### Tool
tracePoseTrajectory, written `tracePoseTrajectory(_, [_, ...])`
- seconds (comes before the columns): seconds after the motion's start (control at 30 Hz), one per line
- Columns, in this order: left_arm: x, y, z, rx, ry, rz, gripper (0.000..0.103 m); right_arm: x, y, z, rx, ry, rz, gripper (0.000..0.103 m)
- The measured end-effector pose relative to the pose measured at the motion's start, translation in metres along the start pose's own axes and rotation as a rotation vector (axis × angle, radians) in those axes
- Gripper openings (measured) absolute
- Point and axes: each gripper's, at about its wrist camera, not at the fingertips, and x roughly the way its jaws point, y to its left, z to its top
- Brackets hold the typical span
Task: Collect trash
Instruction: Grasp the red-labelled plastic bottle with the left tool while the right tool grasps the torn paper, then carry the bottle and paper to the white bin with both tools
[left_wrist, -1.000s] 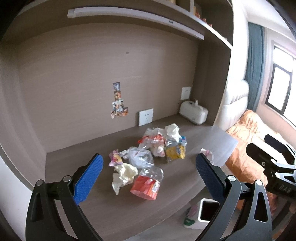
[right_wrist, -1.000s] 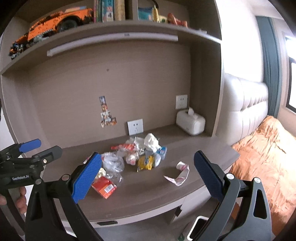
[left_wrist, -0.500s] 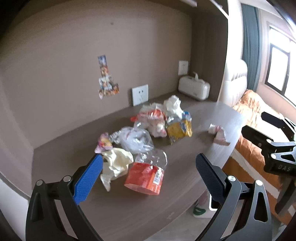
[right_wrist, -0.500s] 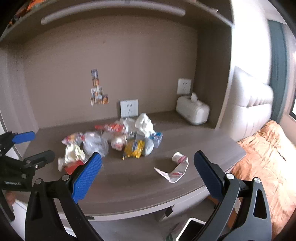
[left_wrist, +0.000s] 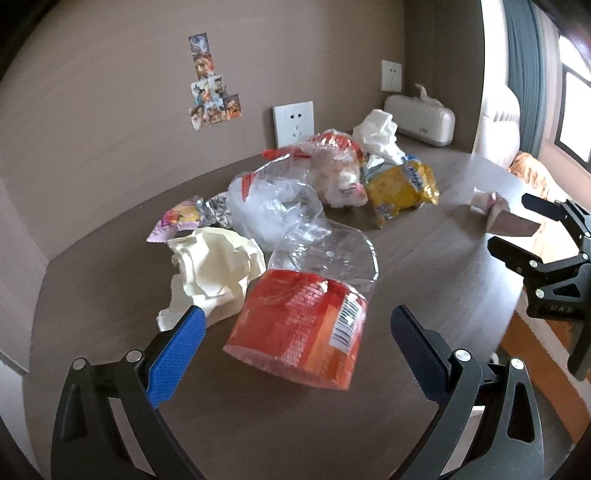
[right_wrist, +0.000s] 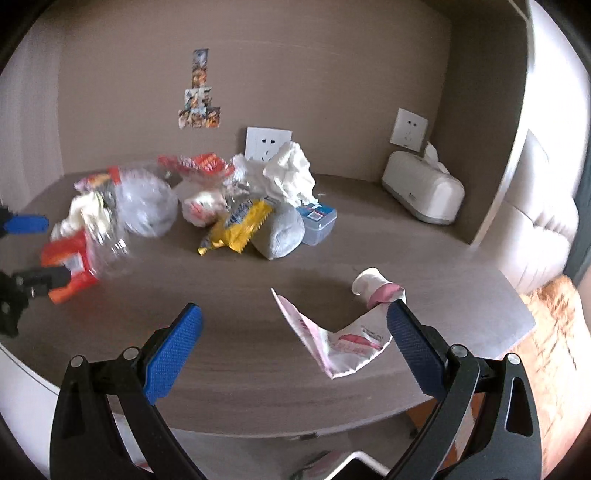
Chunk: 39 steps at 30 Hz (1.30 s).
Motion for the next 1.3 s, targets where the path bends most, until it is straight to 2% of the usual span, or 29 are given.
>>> tracePoseTrajectory(0.27, [0.019,-0.004,0.0,0.036,0.028,-0.007,0.098,0.02,-0.004,-0.012,-0.052,0.007,0.054,0.08])
tracePoseTrajectory(0.33, [0.022,-0.004,-0.001,0.042,0.034,-0.004,0.098,0.025,-0.004,-0.013,-0.063,0.019,0.071,0.061])
tracePoseTrajectory(0.37, [0.025,-0.004,-0.002,0.046,0.04,-0.007,0.097,0.027,-0.004,-0.014,-0.065,0.022,0.083,0.055])
tracePoseTrajectory(0.4, [0.026,-0.005,-0.003,0.049,0.043,-0.006,0.094,0.028,-0.004,-0.015,-0.069,0.024,0.084,0.043])
tracePoseTrajectory(0.47, [0.029,-0.006,-0.003,0.052,0.056,-0.03,0.082,0.029,-0.003,-0.016,-0.074,0.02,0.081,0.035])
tracePoseTrajectory(0.5, [0.03,-0.006,-0.003,0.054,0.061,-0.034,0.079,0.029,-0.004,-0.015,-0.073,0.013,0.076,0.024])
tracePoseTrajectory(0.6, [0.031,-0.01,-0.002,0.076,0.052,-0.036,0.077,0.028,-0.005,-0.013,-0.069,0.001,0.064,0.012])
tracePoseTrajectory(0.83, [0.024,-0.015,-0.001,0.09,0.025,-0.035,0.074,0.017,-0.001,-0.007,-0.117,-0.04,0.014,0.004])
tracePoseTrajectory(1.1, [0.0,-0.014,0.016,0.086,-0.022,-0.054,0.073,0.0,0.001,0.01,-0.089,-0.046,0.024,0.004])
tracePoseTrajectory(1.3, [-0.023,-0.015,0.034,0.095,-0.067,-0.073,0.072,-0.033,0.01,0.03,-0.089,-0.09,0.0,0.004])
